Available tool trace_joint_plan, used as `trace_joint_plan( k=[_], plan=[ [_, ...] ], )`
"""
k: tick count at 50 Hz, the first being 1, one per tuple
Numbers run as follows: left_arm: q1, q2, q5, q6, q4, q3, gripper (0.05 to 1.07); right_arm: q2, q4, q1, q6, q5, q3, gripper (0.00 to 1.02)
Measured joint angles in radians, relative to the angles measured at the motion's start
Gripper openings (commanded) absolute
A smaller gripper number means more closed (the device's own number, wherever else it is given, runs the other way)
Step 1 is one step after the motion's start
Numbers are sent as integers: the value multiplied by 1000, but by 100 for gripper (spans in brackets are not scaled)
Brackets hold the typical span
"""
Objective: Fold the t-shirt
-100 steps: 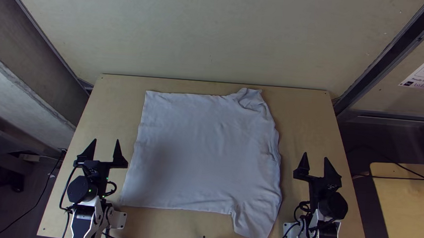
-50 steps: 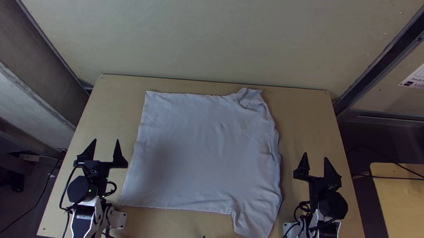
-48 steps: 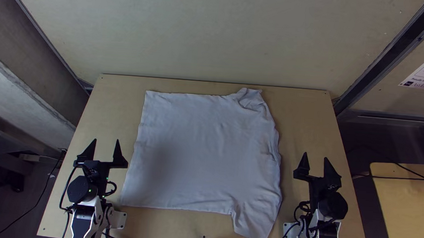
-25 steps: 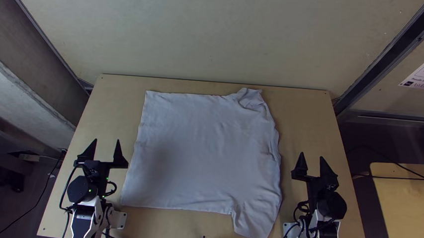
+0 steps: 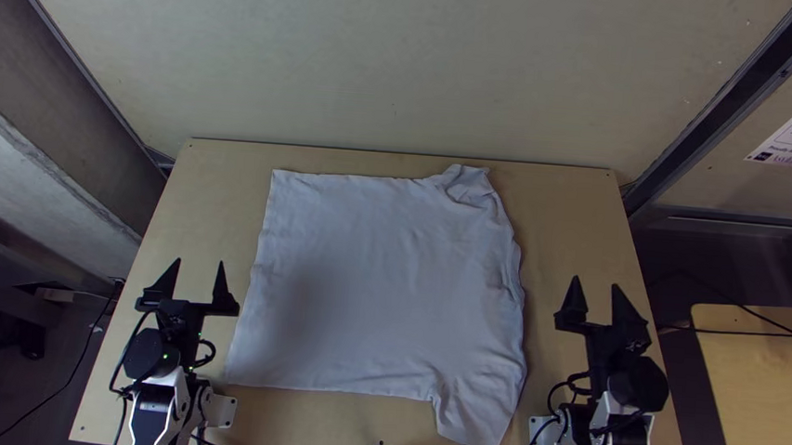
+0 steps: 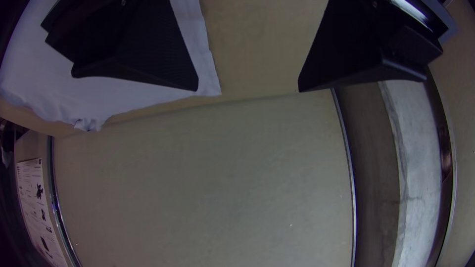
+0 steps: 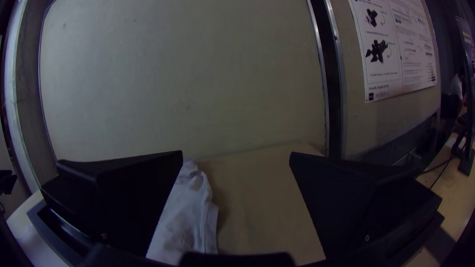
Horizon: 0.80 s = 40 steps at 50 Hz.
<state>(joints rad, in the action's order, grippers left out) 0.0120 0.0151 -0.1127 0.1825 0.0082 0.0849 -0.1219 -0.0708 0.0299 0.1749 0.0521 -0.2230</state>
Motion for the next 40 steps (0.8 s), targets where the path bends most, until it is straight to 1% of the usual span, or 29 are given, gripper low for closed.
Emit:
trace_joint_plan(
  k=[5, 12, 18, 27, 34, 40],
  plan=[
    [-8, 43, 0, 10, 3, 62, 102, -82, 7, -3, -24, 0, -91, 99],
    [-12, 196, 0, 13, 53, 203, 102, -198, 39, -8, -57, 0, -198, 99],
    [-13, 340, 0, 13, 90, 332, 102, -323, 41, -16, -69, 0, -316, 99],
    [-13, 581, -1, -9, 103, 547, 102, -540, 23, -17, -75, 0, -557, 99],
    [-13, 760, -4, -44, 79, 733, 102, -707, -79, -17, -75, 0, -761, 99],
    [-13, 890, -4, -82, 3, 893, 102, -872, -226, -17, -74, 0, -952, 99]
  ],
)
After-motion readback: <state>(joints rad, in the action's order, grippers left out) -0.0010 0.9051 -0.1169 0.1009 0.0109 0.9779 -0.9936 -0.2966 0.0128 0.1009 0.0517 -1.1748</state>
